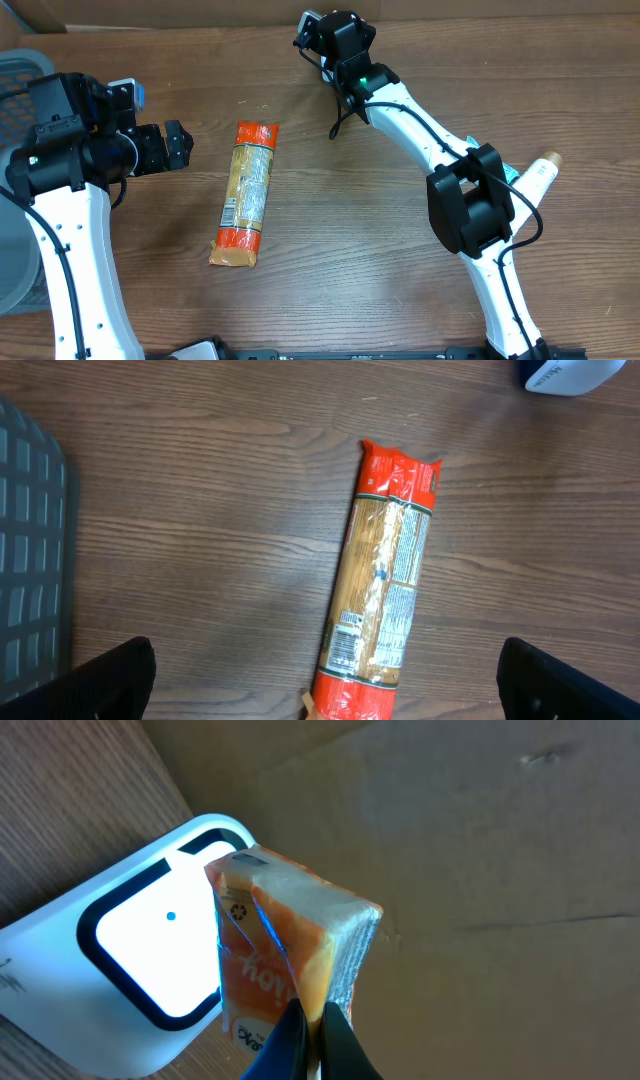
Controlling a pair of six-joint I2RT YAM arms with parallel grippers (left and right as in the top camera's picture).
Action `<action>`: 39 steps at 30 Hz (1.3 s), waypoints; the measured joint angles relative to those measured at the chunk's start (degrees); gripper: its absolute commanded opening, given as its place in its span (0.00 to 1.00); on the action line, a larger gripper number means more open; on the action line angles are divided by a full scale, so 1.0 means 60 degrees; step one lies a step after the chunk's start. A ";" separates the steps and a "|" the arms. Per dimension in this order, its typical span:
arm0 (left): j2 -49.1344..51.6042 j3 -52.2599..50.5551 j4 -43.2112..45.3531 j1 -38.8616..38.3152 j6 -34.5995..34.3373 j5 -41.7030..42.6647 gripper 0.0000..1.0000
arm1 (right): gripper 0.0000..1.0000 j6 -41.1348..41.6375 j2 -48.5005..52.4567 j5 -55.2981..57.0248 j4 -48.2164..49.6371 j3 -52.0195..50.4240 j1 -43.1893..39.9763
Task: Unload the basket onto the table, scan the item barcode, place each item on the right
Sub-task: 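Hold the juice box in front of the white scanner, then move the juice box right and release it near the packet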
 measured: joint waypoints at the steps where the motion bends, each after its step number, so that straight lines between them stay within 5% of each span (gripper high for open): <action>1: 0.0000 0.0000 0.0000 0.0000 0.0000 0.0000 1.00 | 0.04 0.0004 0.0000 0.0007 -0.0029 0.0000 0.0000; 9: 0.0000 0.0000 0.0004 0.0000 0.0000 -0.0004 1.00 | 0.04 0.1654 -0.0087 -0.0029 -0.1129 -0.0004 0.0000; 18: 0.0000 0.0000 0.0004 0.0000 0.0000 -0.0004 1.00 | 0.04 0.6812 -0.3315 -0.1705 -0.6907 -0.0149 -0.0240; 25: 0.0000 0.0000 0.0000 0.0000 0.0000 -0.0004 1.00 | 0.04 1.0214 -0.6109 -0.4390 -1.0881 0.0197 -0.2109; 39: 0.0000 0.0000 0.0000 0.0000 -0.0004 0.0000 1.00 | 0.04 1.1948 -0.5271 -0.6135 -0.9515 -0.4878 -0.5767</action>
